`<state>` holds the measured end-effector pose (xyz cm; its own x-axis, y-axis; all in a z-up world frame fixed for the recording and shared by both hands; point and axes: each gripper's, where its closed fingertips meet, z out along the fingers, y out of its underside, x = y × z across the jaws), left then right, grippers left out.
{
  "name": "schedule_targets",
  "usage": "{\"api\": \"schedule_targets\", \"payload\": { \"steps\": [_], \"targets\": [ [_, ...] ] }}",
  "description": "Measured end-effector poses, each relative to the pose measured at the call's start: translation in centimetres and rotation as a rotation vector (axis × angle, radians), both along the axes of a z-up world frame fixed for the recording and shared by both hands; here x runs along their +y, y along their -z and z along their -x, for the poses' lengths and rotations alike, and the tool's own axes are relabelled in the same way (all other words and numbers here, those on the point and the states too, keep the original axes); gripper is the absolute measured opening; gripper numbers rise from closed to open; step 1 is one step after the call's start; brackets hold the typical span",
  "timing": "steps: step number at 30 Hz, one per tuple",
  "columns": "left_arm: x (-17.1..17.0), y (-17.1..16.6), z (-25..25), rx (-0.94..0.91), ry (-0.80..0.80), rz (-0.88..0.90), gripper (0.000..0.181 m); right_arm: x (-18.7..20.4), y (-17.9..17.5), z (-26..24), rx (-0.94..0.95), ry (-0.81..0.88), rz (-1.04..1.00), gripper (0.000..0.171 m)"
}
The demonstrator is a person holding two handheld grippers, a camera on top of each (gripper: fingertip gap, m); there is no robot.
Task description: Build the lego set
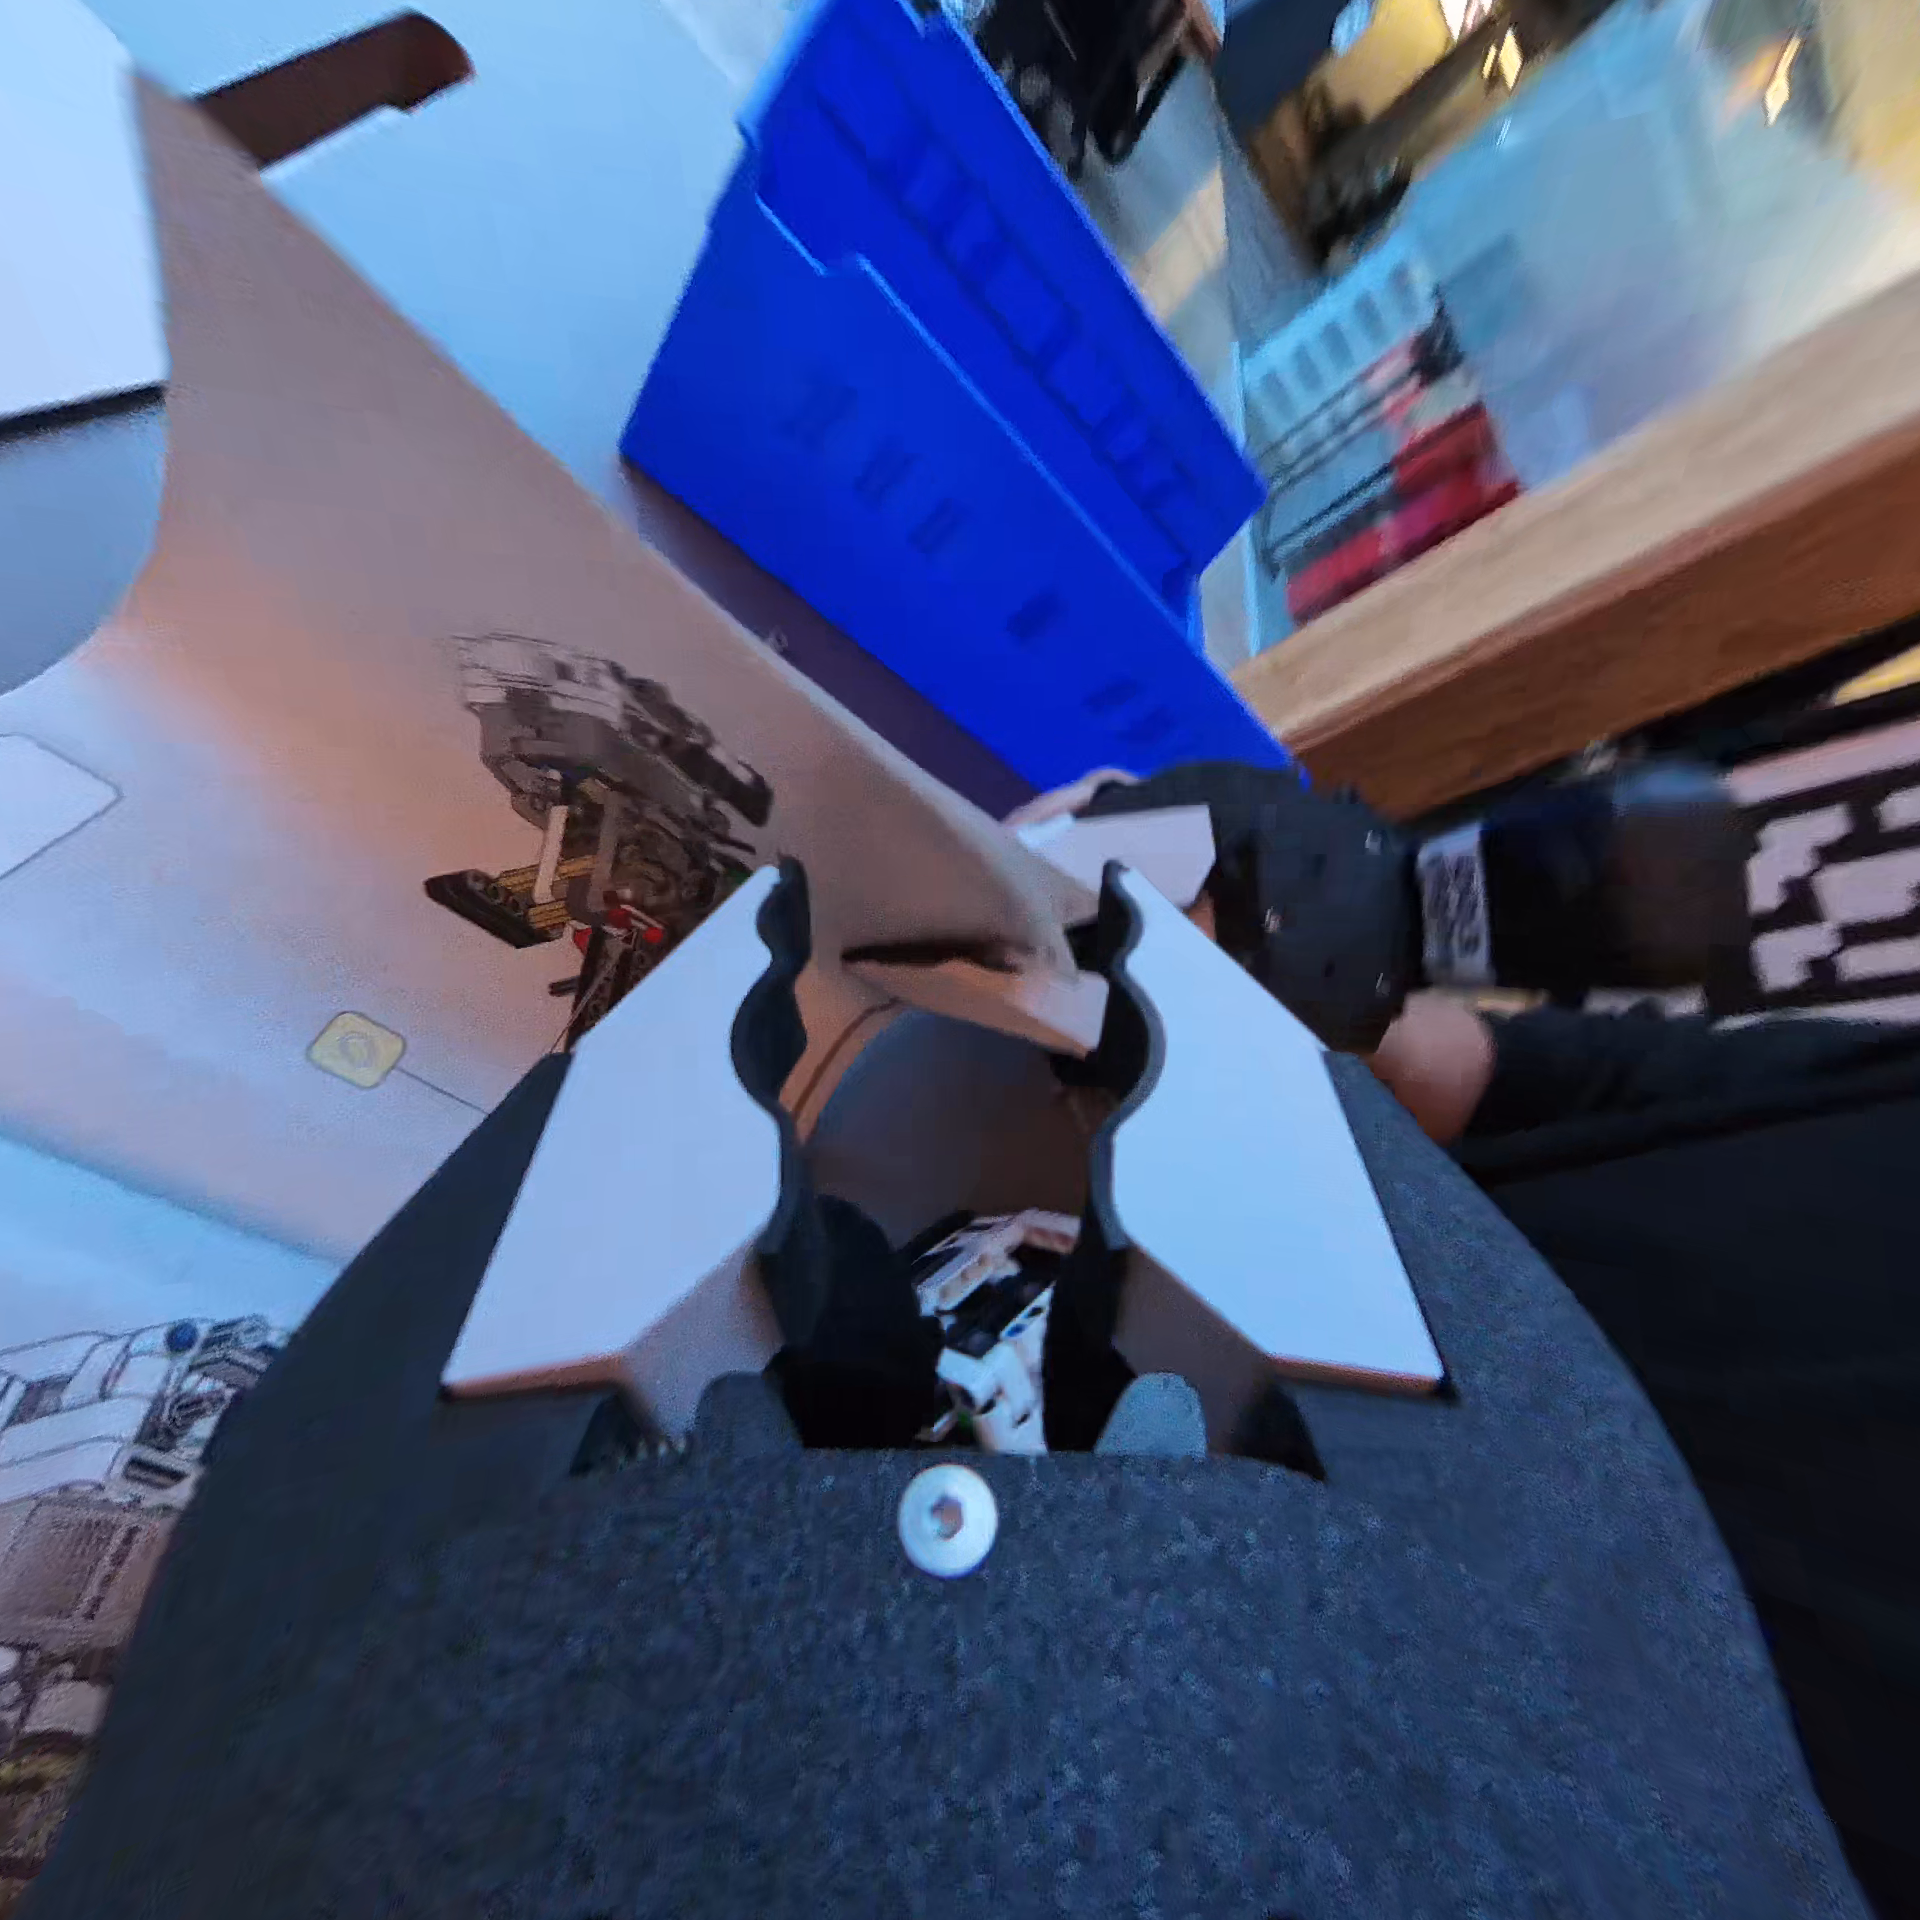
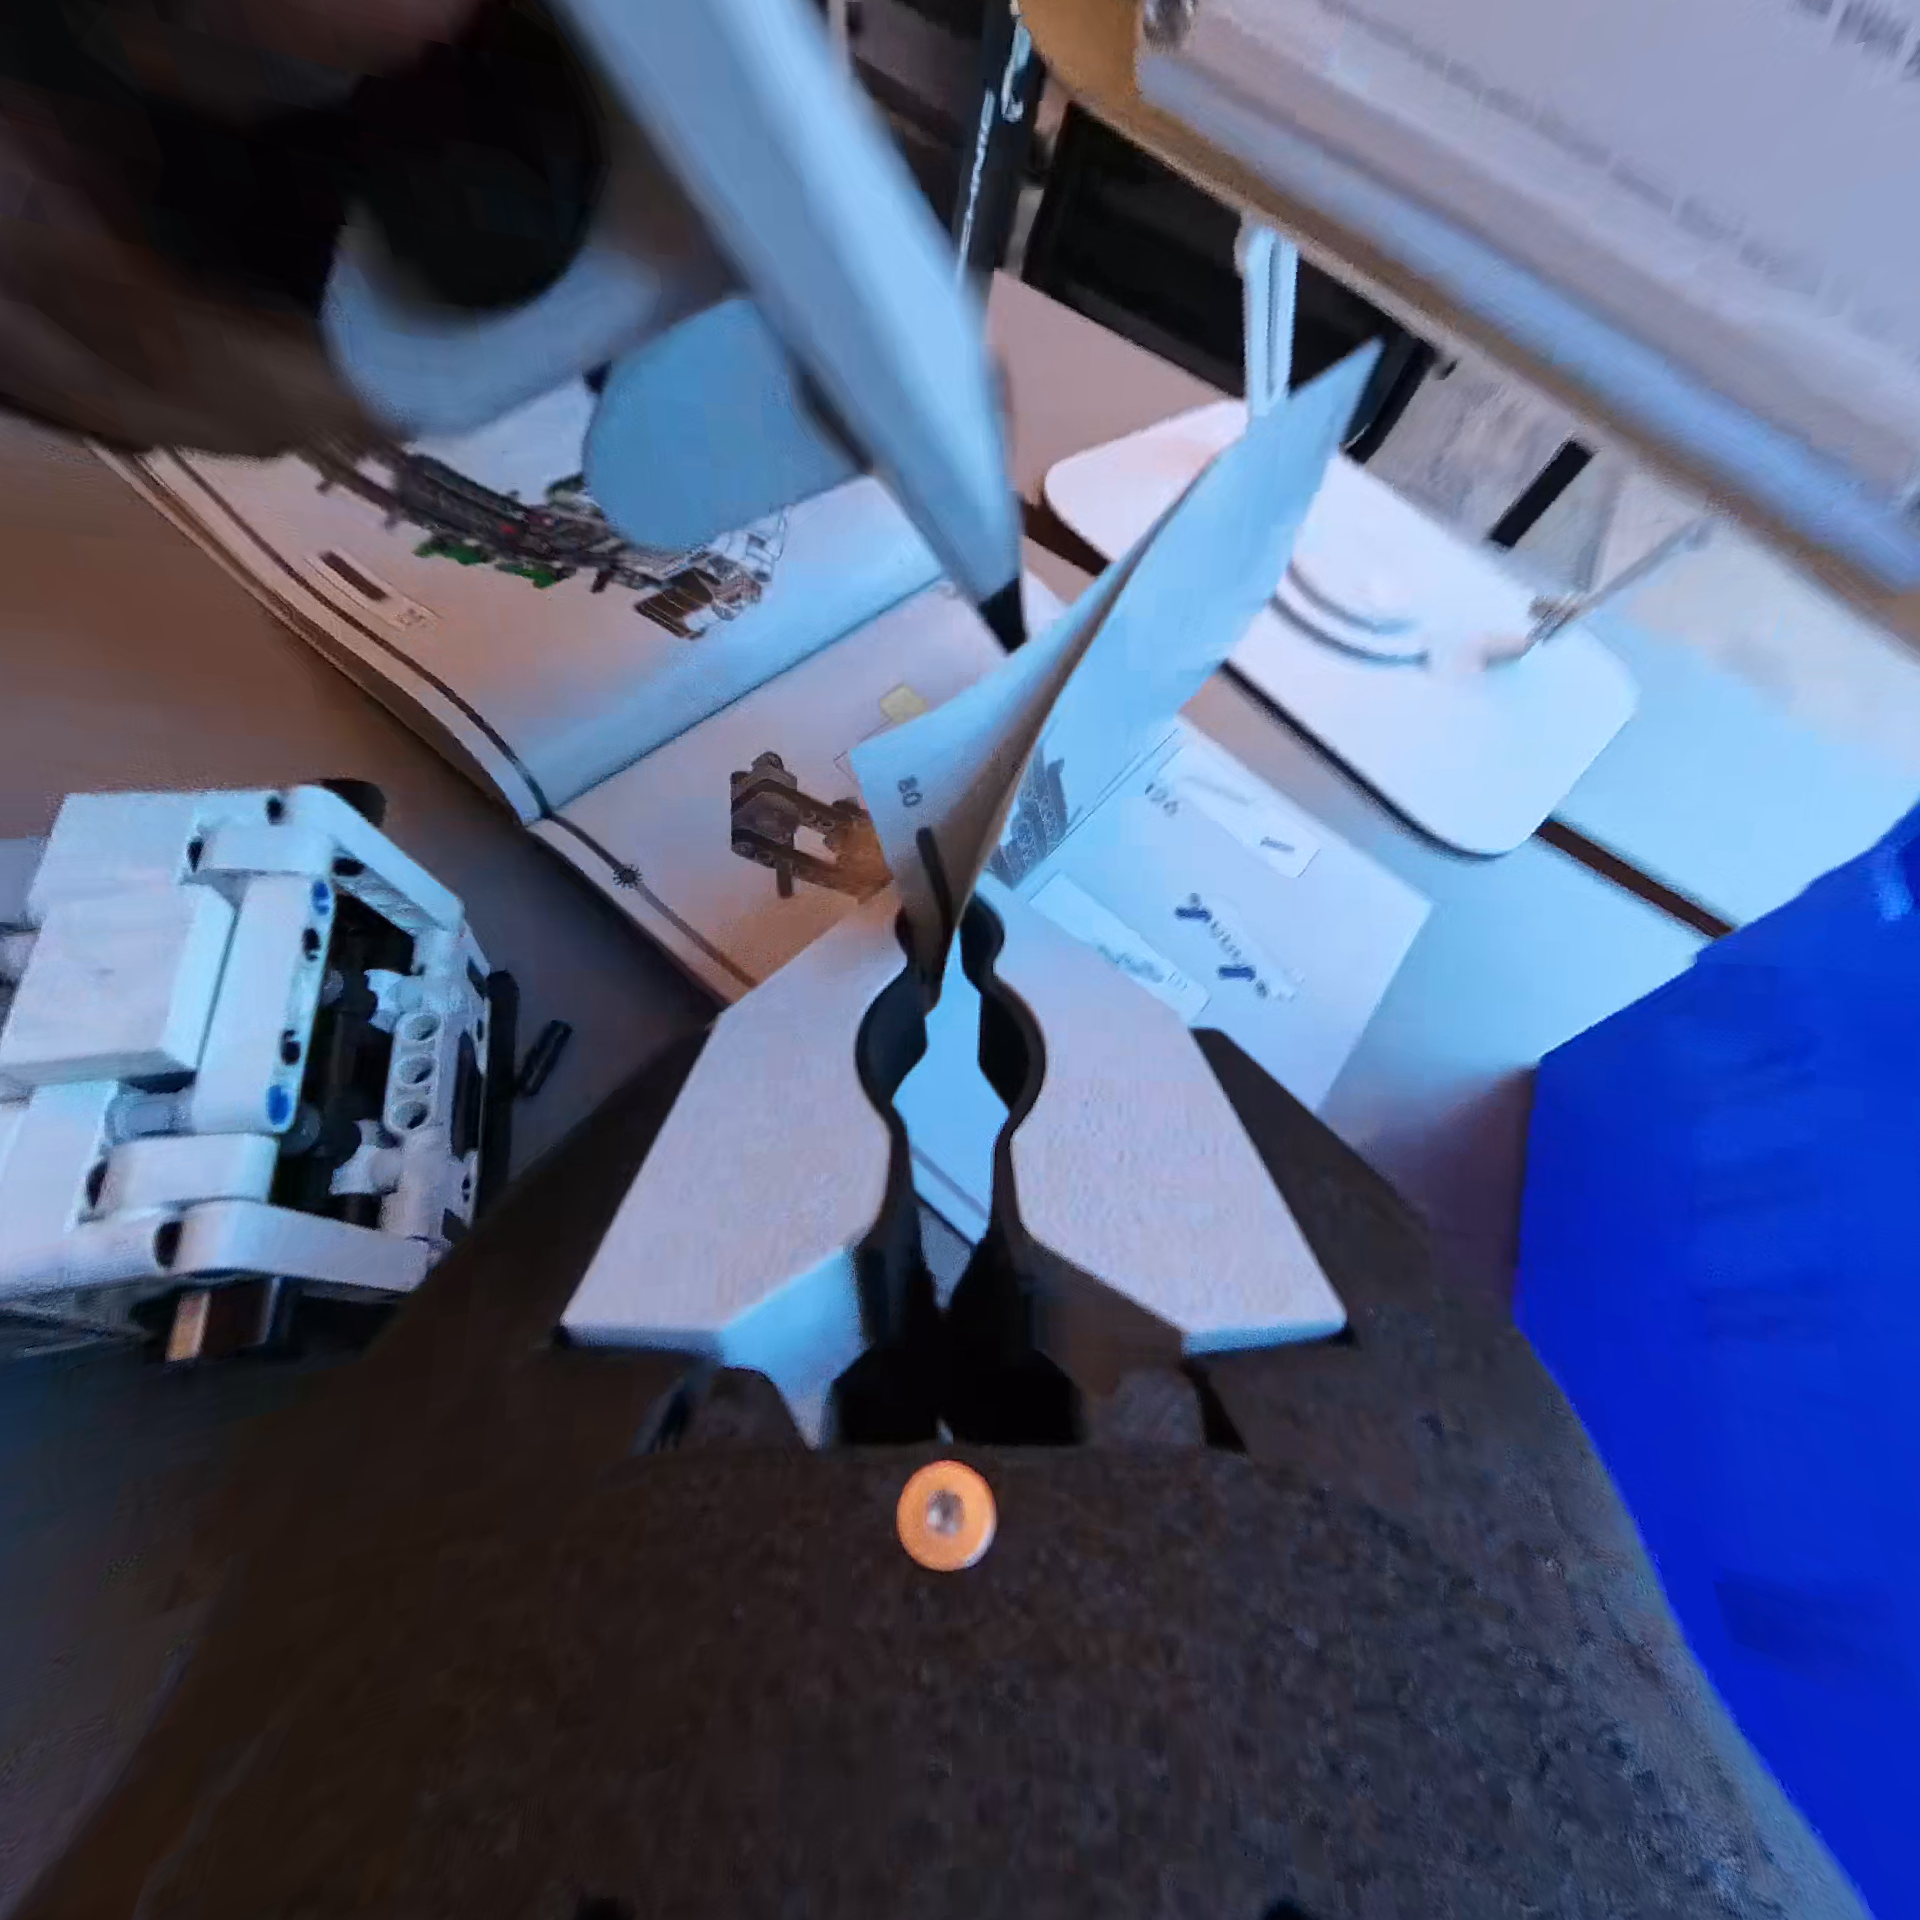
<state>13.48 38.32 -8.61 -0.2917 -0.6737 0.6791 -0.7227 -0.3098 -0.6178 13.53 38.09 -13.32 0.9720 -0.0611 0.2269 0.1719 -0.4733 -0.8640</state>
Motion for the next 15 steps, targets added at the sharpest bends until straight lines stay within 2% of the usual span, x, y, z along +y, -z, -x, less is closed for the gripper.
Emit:
{"api": "schedule_targets", "payload": {
  "steps": [3,4,6,7,15],
  "targets": [
    [1.5,-1.2,-0.7,0.034,-0.083,0.135,0.056,0.3,0.0,0.4,-0.171,0.005,0.059,0.000],
    [1.7,-1.7,-0.7,0.033,-0.089,0.185,0.048,0.4,0.1,0.4,-0.228,0.012,0.075,0.001],
    [2.3,-1.2,-0.7,0.058,-0.109,0.180,0.007,0.4,-0.1,0.4,-0.309,0.031,0.071,0.000],
    [2.5,-0.7,-0.7,0.069,-0.119,0.157,0.002,0.4,-0.2,0.4,-0.328,0.039,0.070,0.000],
    [2.1,-0.9,-0.4,0.015,-0.084,0.211,0.000,0.1,-0.3,0.5,-0.221,0.031,0.045,0.000]
  ]
}}
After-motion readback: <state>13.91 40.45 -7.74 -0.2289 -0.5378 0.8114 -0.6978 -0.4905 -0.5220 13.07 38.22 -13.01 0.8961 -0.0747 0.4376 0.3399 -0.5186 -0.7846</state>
